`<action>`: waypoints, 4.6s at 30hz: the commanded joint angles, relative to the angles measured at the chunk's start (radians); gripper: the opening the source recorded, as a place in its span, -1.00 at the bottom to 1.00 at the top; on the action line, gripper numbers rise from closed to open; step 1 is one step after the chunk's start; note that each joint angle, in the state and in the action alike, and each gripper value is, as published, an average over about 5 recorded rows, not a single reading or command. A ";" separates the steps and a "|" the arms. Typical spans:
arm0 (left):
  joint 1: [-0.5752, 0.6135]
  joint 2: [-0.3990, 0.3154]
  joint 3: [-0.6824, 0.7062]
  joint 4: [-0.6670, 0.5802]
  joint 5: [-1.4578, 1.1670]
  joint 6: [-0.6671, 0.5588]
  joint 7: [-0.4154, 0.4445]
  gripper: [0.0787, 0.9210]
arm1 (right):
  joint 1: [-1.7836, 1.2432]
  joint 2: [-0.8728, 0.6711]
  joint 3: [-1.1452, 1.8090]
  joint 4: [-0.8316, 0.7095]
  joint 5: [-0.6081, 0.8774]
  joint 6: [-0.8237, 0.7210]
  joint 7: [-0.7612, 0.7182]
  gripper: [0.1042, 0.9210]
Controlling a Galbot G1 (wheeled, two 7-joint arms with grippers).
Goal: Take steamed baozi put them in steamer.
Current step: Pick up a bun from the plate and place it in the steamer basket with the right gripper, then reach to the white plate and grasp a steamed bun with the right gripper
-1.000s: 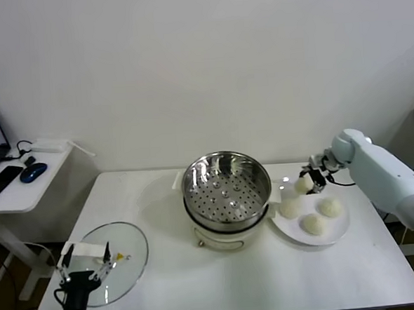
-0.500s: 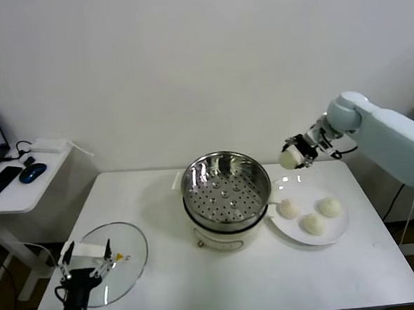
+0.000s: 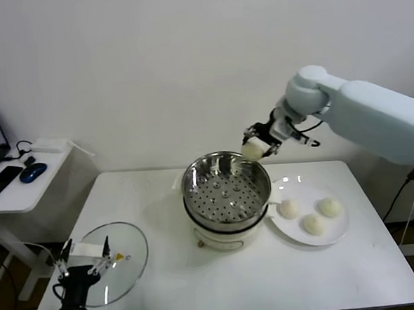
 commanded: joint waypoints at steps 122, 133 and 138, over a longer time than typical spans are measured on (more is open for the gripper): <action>-0.013 0.013 0.013 0.012 -0.020 0.016 0.001 0.77 | -0.390 0.022 -0.001 -0.614 0.393 -0.490 0.029 0.76; -0.017 0.011 0.010 0.008 -0.022 0.020 0.000 0.77 | -0.403 0.035 0.018 -0.631 0.375 -0.490 0.021 0.76; -0.018 0.009 0.011 0.006 -0.021 0.021 -0.001 0.77 | -0.409 0.039 0.025 -0.636 0.369 -0.489 0.017 0.76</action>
